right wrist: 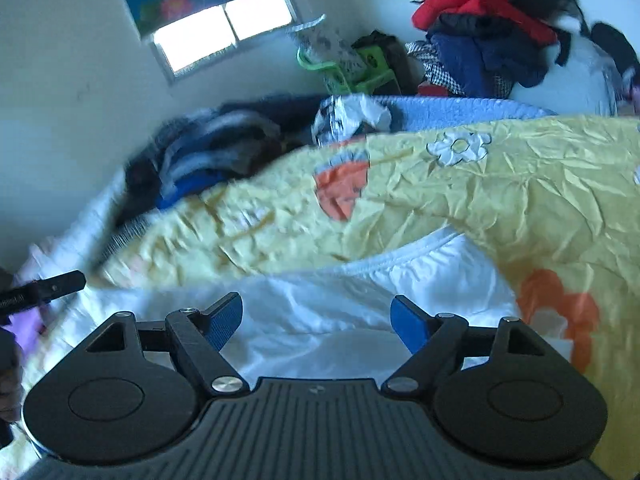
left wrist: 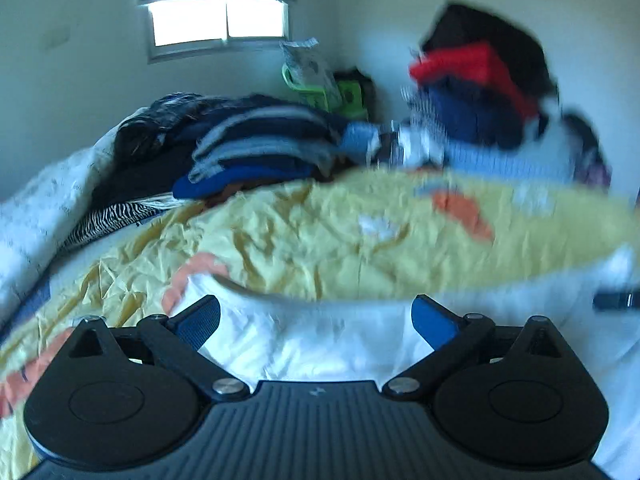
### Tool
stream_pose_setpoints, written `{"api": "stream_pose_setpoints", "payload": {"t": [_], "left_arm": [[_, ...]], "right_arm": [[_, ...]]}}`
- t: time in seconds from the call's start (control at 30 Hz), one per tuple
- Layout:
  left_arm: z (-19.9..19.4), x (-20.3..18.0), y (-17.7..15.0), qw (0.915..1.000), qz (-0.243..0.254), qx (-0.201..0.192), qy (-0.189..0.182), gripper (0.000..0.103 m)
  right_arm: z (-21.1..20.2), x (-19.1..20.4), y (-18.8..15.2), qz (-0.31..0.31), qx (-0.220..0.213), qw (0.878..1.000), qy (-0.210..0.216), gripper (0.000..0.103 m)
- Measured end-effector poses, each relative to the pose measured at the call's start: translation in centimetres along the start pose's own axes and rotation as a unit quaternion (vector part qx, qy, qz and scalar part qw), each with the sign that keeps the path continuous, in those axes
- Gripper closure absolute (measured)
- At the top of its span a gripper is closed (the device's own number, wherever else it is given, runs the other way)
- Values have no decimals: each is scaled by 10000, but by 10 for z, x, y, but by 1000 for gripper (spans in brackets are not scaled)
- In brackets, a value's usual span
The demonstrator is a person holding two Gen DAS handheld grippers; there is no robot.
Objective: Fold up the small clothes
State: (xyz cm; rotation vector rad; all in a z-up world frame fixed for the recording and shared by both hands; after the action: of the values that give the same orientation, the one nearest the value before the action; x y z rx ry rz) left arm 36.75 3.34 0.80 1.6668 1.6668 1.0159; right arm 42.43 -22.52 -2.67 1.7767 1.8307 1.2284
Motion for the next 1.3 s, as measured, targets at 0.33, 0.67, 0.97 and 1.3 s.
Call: {"api": "stream_pose_setpoints", "payload": {"t": [0.33,0.67,0.97,1.3], "left_arm": [[62,-24,-30,9977,221,618,137,0],[73,-21,-39,9991,-75,426,-45,0],[77,-13,-42,9981,-361,449,-220,0],[78,-13,-42,9980,-385,454,-224,0]], "right_arm": [[44,-19,-23,146,131,9987,-472,8],[50,-18,-27,33,-12,9988,-483,3],[51,-18,-30,62,-120,9989,-451,3],[52,-16,-30,36,-115,9988,-481,3]]}}
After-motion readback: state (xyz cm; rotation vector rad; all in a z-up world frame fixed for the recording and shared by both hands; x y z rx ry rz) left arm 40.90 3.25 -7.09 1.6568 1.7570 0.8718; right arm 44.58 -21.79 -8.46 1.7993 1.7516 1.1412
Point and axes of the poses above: each gripper's, at about its wrist camera, not at the fingertips, and z roughly the way its jaws point, x to its left, y to its top, the point moved 3 cm from there along z, roughly the way its jaws point, and after that the axes turned 4 degrees about y, right-handed, at the moved point
